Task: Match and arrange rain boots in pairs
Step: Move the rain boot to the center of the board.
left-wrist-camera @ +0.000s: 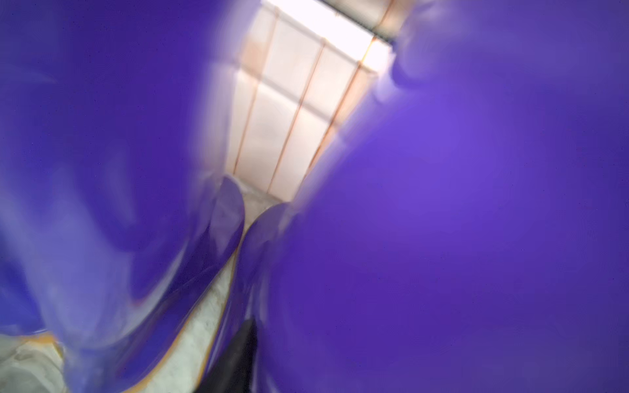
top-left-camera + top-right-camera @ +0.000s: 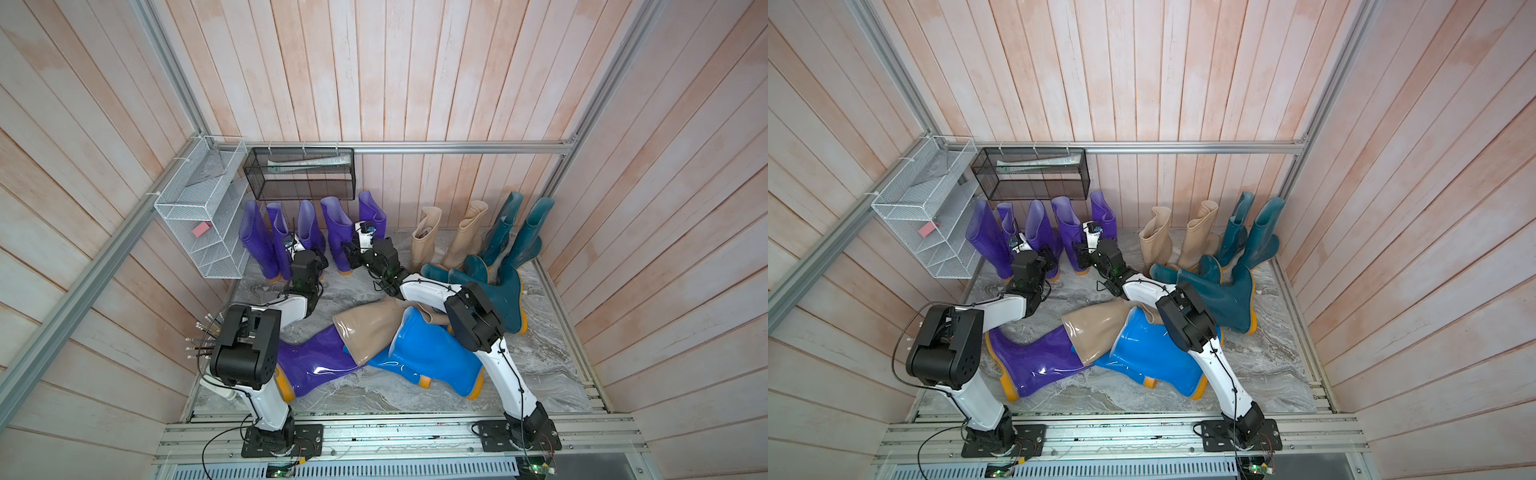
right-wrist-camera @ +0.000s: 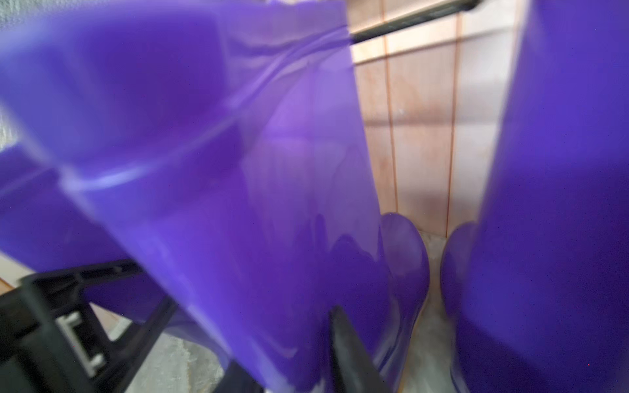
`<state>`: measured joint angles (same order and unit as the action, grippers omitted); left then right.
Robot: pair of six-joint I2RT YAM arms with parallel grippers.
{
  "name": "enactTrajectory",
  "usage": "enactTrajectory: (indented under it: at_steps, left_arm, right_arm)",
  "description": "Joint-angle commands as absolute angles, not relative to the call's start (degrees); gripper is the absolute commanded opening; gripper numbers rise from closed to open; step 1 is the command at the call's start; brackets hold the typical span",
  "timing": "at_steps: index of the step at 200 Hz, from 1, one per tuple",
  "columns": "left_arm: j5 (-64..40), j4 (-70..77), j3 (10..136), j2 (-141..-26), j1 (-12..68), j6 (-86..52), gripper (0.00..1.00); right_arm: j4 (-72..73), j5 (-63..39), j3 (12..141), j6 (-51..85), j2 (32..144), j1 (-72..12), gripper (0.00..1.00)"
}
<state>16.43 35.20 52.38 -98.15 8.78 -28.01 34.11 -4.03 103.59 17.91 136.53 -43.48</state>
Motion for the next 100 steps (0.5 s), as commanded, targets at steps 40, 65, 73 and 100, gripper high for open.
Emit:
enactTrajectory:
  at_steps: [40, 65, 73, 100]
  left_arm:
    - [7.5, 28.9, 50.4, -80.7, 7.7, -27.5, 0.81]
    - [5.5, 22.3, 48.7, -72.3, 7.7, -28.5, 0.81]
    - [4.9, 19.8, 48.1, -69.4, 7.7, -28.8, 0.81]
    - [3.8, 12.8, 45.0, -59.0, 7.7, -27.0, 0.81]
  right_arm:
    - [32.3, -2.0, 98.3, 18.0, 129.6, -43.7, 0.61]
    - [31.3, -1.3, 95.9, 16.7, 128.6, -44.3, 0.72]
    - [31.0, -0.6, 94.8, 16.4, 128.1, -44.5, 0.74]
    - [31.2, 1.2, 90.3, 14.6, 125.6, -44.7, 0.77]
